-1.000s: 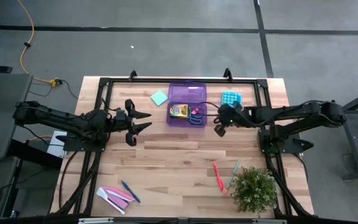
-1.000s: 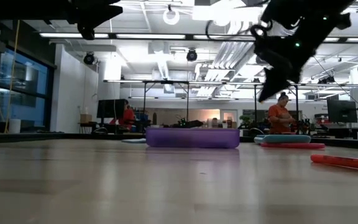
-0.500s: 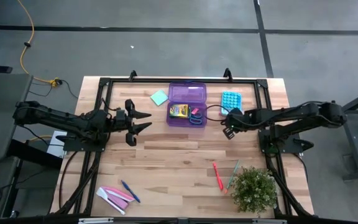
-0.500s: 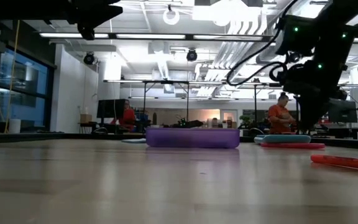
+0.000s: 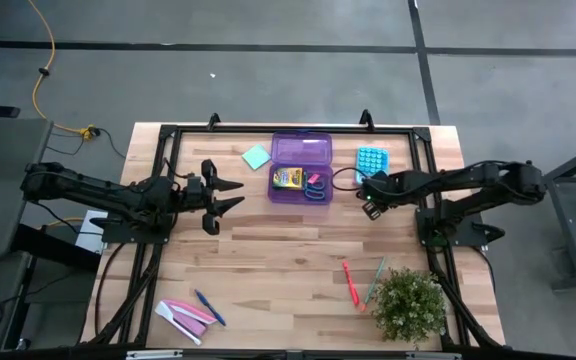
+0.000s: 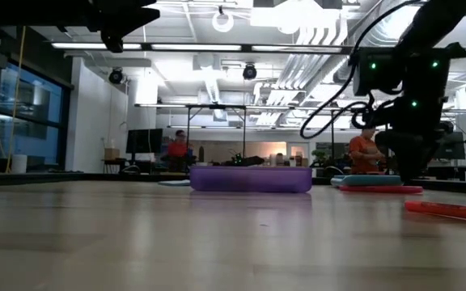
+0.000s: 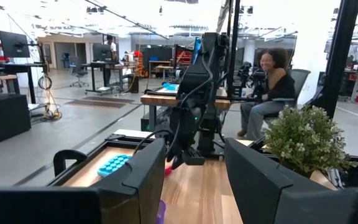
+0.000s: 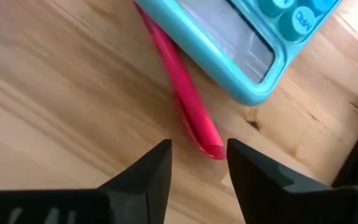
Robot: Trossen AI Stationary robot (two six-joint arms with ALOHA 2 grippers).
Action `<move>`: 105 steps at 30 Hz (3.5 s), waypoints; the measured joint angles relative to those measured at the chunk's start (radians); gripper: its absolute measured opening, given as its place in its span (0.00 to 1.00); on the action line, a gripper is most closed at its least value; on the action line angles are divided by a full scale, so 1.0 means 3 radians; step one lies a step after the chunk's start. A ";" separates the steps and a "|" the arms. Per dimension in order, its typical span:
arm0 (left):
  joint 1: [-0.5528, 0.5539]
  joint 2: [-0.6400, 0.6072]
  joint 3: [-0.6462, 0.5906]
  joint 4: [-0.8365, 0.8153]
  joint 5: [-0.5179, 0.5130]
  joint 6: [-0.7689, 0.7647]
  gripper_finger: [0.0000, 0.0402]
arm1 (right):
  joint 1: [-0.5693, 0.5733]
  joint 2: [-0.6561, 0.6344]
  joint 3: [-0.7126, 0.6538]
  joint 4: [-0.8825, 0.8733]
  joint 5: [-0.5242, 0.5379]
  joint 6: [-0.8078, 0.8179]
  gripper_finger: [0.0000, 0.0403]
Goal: Pack school essentials
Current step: Put the pink pen into the violet supply box
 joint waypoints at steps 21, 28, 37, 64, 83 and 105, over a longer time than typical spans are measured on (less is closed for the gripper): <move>0.0000 0.0000 0.0000 -0.0007 0.0000 -0.0011 0.39 | -0.0697 0.0123 -0.0001 0.0215 -0.0512 -0.0977 0.37; 0.0000 0.0000 0.0000 -0.0021 0.0000 -0.0065 0.39 | -0.0805 0.0276 0.0004 0.0239 -0.0667 -0.1046 0.37; 0.0000 0.0000 0.0000 -0.0056 -0.0001 -0.0062 0.39 | -0.0792 0.0421 0.0021 0.0241 -0.0748 -0.1134 0.36; 0.0000 0.0000 0.0000 -0.0056 -0.0025 -0.0061 0.39 | -0.0266 0.0111 0.0369 -0.0431 -0.1267 -0.0822 0.01; 0.0000 0.0000 0.0000 -0.0044 -0.0088 -0.0088 0.39 | 0.1097 -0.0017 0.0440 0.3090 -0.0930 -0.2043 0.01; 0.0000 0.0003 0.0003 0.0122 -0.0088 -0.0088 0.39 | 0.0670 0.0489 0.0527 0.3959 -0.0395 -0.2420 0.01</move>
